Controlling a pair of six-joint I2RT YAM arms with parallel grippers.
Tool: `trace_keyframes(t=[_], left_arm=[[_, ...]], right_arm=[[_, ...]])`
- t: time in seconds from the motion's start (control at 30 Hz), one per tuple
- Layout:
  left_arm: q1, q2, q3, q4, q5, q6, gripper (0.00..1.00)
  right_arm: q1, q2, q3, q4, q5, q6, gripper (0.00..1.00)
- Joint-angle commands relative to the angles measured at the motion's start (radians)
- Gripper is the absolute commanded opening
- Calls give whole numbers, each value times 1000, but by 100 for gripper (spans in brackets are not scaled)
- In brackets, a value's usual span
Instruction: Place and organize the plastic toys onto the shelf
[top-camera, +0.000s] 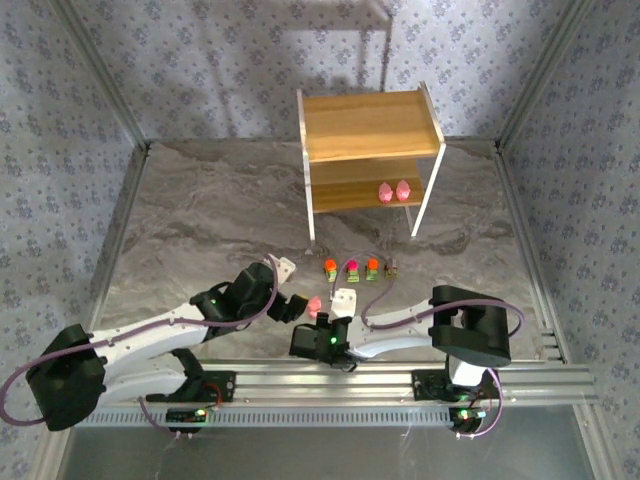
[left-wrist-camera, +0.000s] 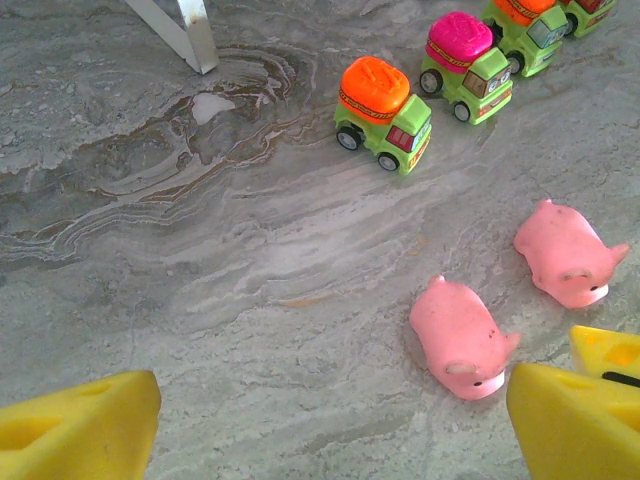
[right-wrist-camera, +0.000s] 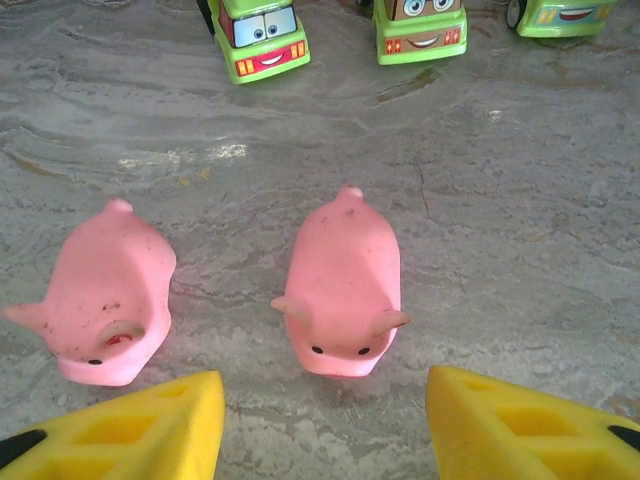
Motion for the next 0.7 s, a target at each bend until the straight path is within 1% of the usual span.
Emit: trace_keyframes(t=[0.0, 0.67], left_arm=[[-1, 7, 34, 18, 0, -4, 89], [-1, 10, 35, 20, 1, -3, 89]], right_arm=[[-13, 12, 7, -24, 37, 35, 57], [-76, 33, -2, 49, 22, -51, 57]])
